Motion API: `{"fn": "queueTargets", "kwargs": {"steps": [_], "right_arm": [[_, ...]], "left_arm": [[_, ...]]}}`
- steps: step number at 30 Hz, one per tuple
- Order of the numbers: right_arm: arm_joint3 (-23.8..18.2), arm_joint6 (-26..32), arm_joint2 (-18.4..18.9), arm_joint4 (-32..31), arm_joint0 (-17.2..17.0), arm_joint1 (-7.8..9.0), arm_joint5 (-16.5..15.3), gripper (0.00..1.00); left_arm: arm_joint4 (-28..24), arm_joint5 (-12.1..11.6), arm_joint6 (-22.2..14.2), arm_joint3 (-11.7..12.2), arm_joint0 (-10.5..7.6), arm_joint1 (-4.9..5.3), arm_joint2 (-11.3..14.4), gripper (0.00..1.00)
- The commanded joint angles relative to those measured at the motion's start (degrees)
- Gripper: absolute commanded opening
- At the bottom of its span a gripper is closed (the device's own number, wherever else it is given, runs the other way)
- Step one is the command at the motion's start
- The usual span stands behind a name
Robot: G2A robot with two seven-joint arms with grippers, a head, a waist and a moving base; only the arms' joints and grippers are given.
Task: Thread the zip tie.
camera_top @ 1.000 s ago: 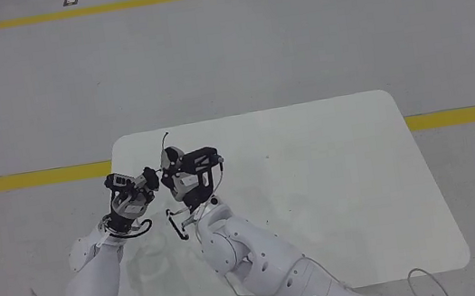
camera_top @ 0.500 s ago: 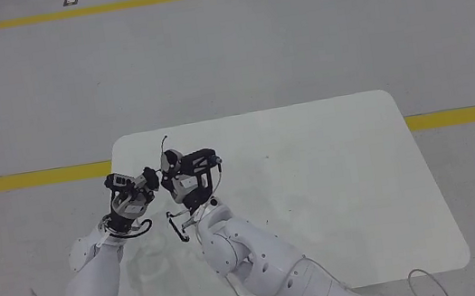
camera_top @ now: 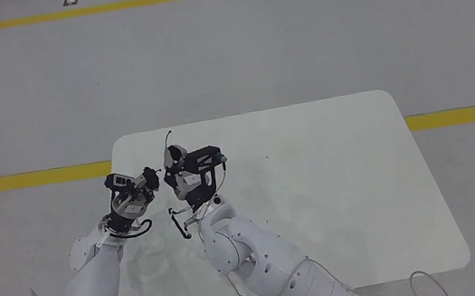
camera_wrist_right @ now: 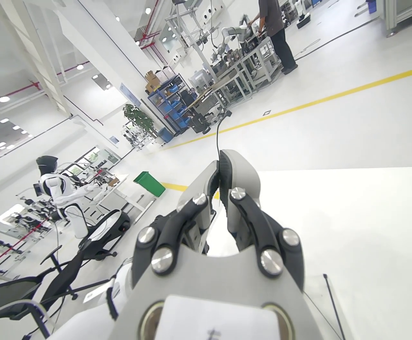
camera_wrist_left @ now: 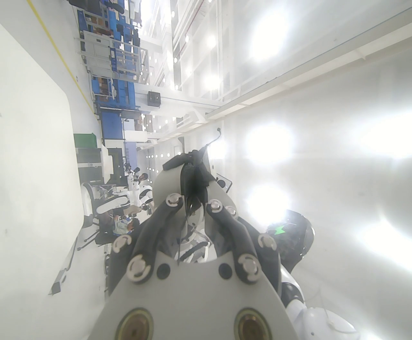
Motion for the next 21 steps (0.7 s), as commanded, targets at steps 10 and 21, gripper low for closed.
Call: {"fn": "queueTargets", "kwargs": {"steps": [10, 21], "right_arm": [[-0.51, 1.15, -0.49, -0.23, -0.14, 0.22, -0.62, 0.0], [1.06, 1.08, -0.94, 0.23, 0.56, -0.11, -0.19, 0.0]], "left_arm": [[0.0, 0.0, 0.0, 0.0, 0.0, 0.0, 0.0, 0.0], [0.0, 0.0, 0.0, 0.0, 0.0, 0.0, 0.0, 0.0]]}}
